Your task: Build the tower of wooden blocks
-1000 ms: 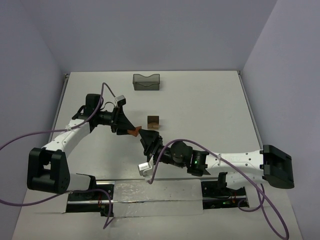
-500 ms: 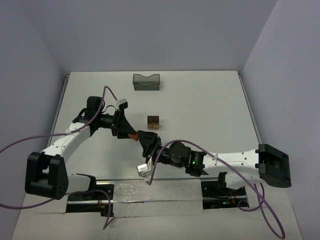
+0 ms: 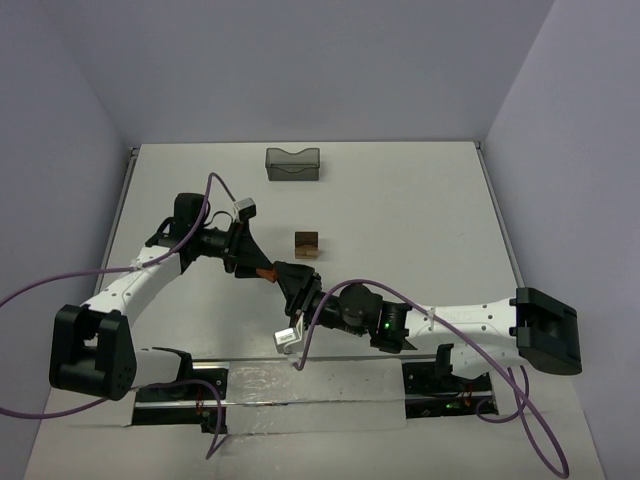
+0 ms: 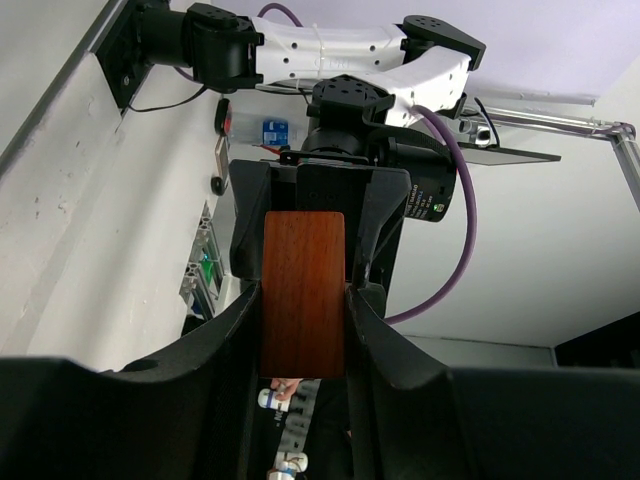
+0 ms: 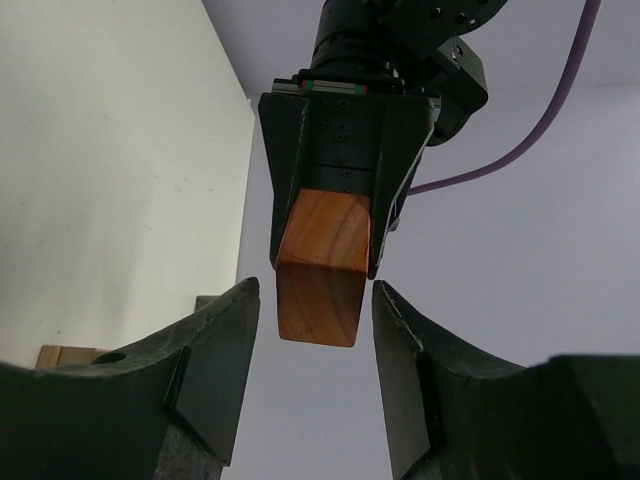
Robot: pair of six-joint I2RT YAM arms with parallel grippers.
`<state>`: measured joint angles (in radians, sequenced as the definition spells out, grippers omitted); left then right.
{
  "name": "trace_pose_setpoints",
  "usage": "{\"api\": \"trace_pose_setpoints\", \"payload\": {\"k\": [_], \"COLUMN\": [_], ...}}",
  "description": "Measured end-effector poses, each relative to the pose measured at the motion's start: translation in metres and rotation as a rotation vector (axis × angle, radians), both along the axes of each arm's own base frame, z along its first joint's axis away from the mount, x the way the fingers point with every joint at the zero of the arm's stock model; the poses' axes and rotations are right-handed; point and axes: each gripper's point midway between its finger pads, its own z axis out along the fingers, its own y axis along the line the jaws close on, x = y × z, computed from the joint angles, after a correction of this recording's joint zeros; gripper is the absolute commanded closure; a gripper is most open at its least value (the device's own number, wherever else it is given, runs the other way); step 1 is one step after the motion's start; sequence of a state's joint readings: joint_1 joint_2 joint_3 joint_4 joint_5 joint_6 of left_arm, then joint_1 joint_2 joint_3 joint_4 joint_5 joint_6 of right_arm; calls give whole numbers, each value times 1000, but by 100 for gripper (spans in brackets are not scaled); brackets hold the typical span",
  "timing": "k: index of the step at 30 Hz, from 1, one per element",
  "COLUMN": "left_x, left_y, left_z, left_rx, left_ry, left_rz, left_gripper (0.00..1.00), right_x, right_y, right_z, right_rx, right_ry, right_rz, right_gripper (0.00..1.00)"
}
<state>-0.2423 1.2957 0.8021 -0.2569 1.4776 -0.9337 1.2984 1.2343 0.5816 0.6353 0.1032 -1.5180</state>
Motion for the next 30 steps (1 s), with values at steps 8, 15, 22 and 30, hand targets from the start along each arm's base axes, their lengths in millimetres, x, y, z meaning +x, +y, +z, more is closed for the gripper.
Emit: {"api": "trace_pose_setpoints", "payload": {"k": [8, 15, 22, 30], "left_x": [0, 0, 6, 63], "left_y": [0, -1, 5, 41], "left_z": [-1, -2, -5, -11], "left_rx": [1, 0, -5, 43], "left_ry": [3, 1, -40, -131], "left_rz": [-1, -4, 22, 210], "left_gripper": [100, 45, 1, 1], "right_x": [0, 0, -1, 34], "right_y": [0, 0, -5, -23], "right_z": [0, 0, -4, 18], "right_rx": [-1, -3, -22, 18], "right_ry": [-3, -1, 35, 288], "right_rz": [2, 2, -6, -103], "right_gripper": [57, 64, 67, 100]}}
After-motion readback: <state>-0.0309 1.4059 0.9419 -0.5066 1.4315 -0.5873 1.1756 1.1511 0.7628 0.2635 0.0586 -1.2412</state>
